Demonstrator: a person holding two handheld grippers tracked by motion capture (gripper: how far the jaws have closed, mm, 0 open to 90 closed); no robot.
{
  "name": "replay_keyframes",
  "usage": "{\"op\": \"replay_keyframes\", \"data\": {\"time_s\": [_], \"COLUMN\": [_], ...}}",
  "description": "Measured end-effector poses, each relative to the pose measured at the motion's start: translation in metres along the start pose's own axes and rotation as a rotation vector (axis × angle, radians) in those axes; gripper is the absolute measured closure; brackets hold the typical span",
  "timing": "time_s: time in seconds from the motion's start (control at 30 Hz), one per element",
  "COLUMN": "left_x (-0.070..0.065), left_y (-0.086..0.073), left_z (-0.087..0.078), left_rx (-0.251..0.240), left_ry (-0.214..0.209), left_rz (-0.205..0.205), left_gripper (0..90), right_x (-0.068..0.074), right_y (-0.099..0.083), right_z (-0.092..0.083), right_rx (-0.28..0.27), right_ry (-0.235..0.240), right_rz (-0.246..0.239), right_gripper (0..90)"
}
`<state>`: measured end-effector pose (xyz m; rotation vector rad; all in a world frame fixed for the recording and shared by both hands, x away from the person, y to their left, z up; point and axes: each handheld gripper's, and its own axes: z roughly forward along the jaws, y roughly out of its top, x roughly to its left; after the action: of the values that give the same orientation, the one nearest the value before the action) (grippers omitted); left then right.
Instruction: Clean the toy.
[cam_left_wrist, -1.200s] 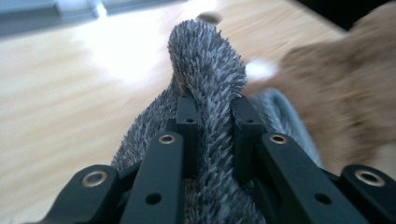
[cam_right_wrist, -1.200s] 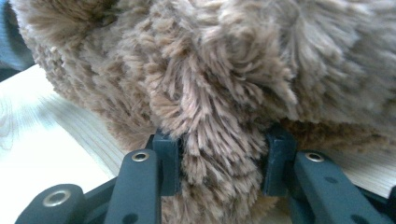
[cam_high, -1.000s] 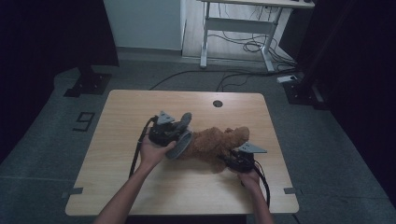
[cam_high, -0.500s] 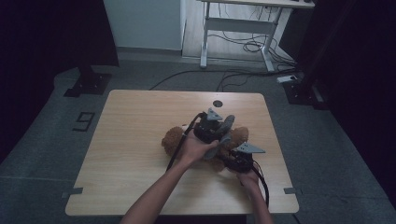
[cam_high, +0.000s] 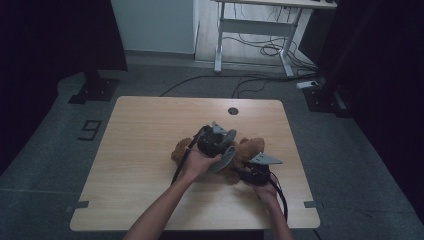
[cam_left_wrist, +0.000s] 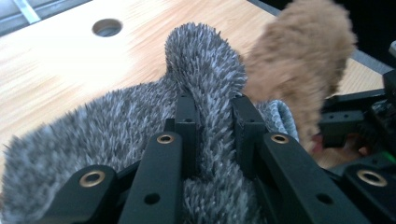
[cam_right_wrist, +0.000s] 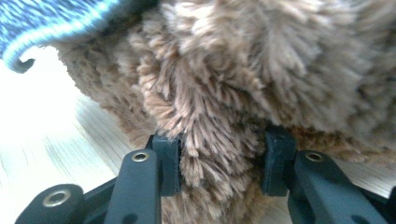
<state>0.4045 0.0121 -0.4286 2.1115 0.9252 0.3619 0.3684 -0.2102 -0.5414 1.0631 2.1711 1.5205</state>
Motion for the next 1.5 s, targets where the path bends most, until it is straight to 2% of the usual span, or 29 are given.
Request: {"op": "replay_keyframes", "data": {"time_s": [0.23,0.3,0.33,0.43,0.53,0.67,0.77,0.83,0.97,1.07,1.2,1.3,1.37,1.43,1.5], "left_x": [0.04,0.052,0.057,0.066,0.08,0.093,0.098,0.097,0.1,0.108,0.121,0.12,0.114,0.105,0.098], "left_y": [-0.023,-0.032,-0.036,-0.045,-0.06,-0.083,-0.095,-0.099,-0.093,-0.086,-0.079,-0.069,-0.058,-0.043,-0.034], "left_z": [-0.028,-0.035,-0.04,-0.05,-0.057,-0.06,-0.059,-0.058,-0.053,-0.048,-0.048,-0.058,-0.063,-0.064,-0.06], "left_rx": [-0.001,-0.015,-0.025,-0.035,-0.017,-0.007,-0.012,-0.025,-0.028,-0.031,-0.045,-0.077,-0.093,-0.109,-0.111], "left_ry": [0.084,0.064,0.068,0.085,0.121,0.119,0.105,0.097,0.132,0.161,0.152,0.137,0.13,0.129,0.11], "left_rz": [-0.064,-0.101,-0.106,-0.121,-0.142,-0.2,-0.232,-0.237,-0.225,-0.234,-0.266,-0.242,-0.198,-0.133,-0.108], "left_gripper": [75.8,75.8,75.7,75.7,75.5,75.5,75.5,75.6,75.7,75.8,75.8,75.6,75.4,74.8,74.6], "right_x": [-0.002,-0.003,-0.003,-0.002,-0.002,-0.002,-0.001,-0.001,0.002,0.002,0.0,-0.005,-0.009,-0.01,-0.009], "right_y": [-0.001,-0.002,-0.002,-0.001,-0.002,-0.003,-0.004,-0.004,-0.003,0.001,0.007,0.01,0.01,0.009,0.008], "right_z": [0.0,0.0,0.0,0.001,0.0,0.0,-0.001,0.0,0.008,0.019,0.032,0.036,0.036,0.034,0.03], "right_rx": [0.017,0.012,0.013,0.013,0.013,0.016,0.02,0.022,0.012,0.007,-0.005,-0.006,-0.008,-0.006,0.001], "right_ry": [-0.004,-0.003,-0.004,-0.008,-0.01,-0.007,-0.001,0.0,-0.029,-0.061,-0.099,-0.105,-0.086,-0.072,-0.059], "right_rz": [0.008,0.016,0.016,0.02,0.025,0.022,0.027,0.028,0.025,0.009,0.003,-0.007,-0.011,-0.013,-0.022], "right_gripper": [58.5,58.6,58.6,58.6,58.6,58.6,58.5,58.6,60.8,61.1,60.7,59.6,58.5,56.6,52.4]}}
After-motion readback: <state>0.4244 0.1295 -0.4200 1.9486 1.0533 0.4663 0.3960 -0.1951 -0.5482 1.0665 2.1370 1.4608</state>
